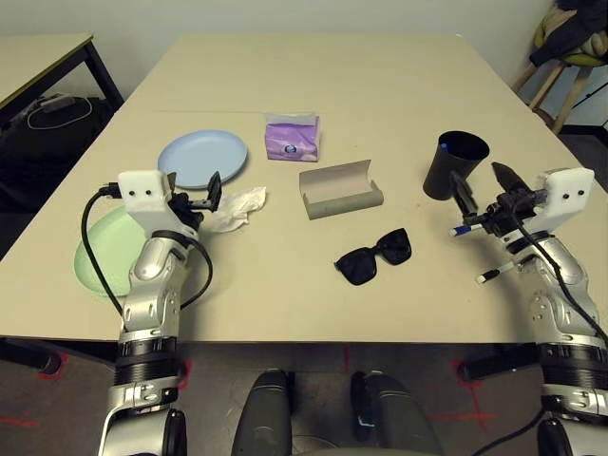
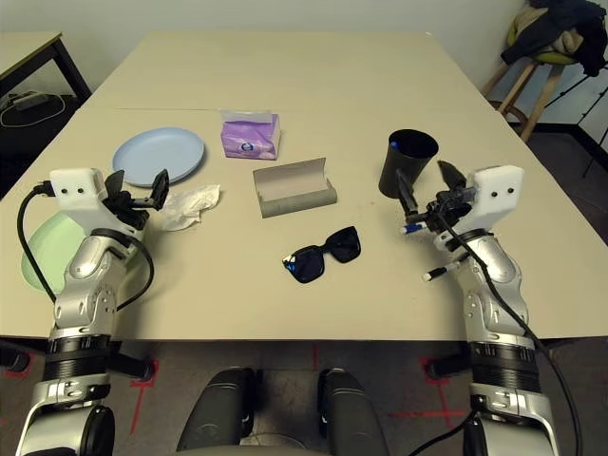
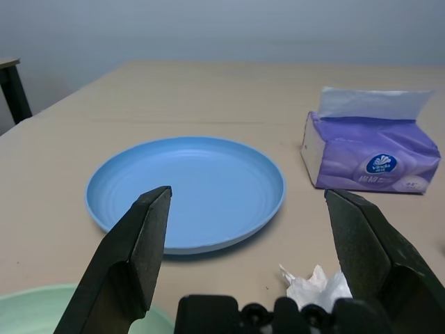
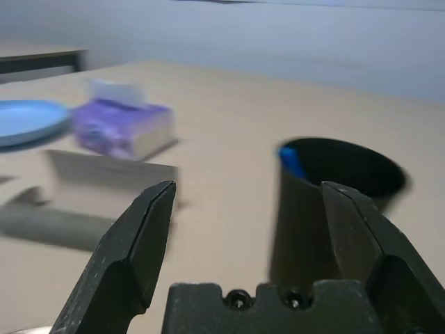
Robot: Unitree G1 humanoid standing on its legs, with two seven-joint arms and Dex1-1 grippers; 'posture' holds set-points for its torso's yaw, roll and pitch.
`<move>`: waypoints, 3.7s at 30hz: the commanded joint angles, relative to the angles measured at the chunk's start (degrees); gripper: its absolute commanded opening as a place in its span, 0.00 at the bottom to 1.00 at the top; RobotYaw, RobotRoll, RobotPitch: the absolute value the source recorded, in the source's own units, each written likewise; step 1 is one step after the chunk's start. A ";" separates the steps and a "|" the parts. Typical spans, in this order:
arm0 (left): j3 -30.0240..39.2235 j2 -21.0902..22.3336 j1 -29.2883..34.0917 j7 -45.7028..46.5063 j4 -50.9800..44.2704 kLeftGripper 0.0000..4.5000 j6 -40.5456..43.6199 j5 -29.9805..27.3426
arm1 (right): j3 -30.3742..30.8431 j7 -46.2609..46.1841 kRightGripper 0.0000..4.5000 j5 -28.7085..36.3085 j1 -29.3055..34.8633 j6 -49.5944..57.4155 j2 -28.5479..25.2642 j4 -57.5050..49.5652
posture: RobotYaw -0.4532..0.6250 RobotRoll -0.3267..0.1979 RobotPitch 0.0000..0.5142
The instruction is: Organize and tidy the items on the table.
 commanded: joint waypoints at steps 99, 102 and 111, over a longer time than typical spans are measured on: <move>15.68 23.50 -10.20 -0.80 13.63 0.01 53.37 -4.69 | 14.73 32.57 1.00 0.30 -7.14 -0.86 -5.34 -0.59 | 0.64 0.62 0.12; 18.27 22.10 -11.04 1.62 11.50 0.01 55.61 -5.64 | 14.77 32.47 1.00 0.27 -7.11 -0.89 -5.36 -0.60 | 0.64 0.62 0.12; 21.21 22.71 -15.76 4.64 7.77 0.01 61.82 -7.30 | 14.77 32.31 1.00 0.20 -7.31 -0.83 -5.44 -0.51 | 0.65 0.62 0.12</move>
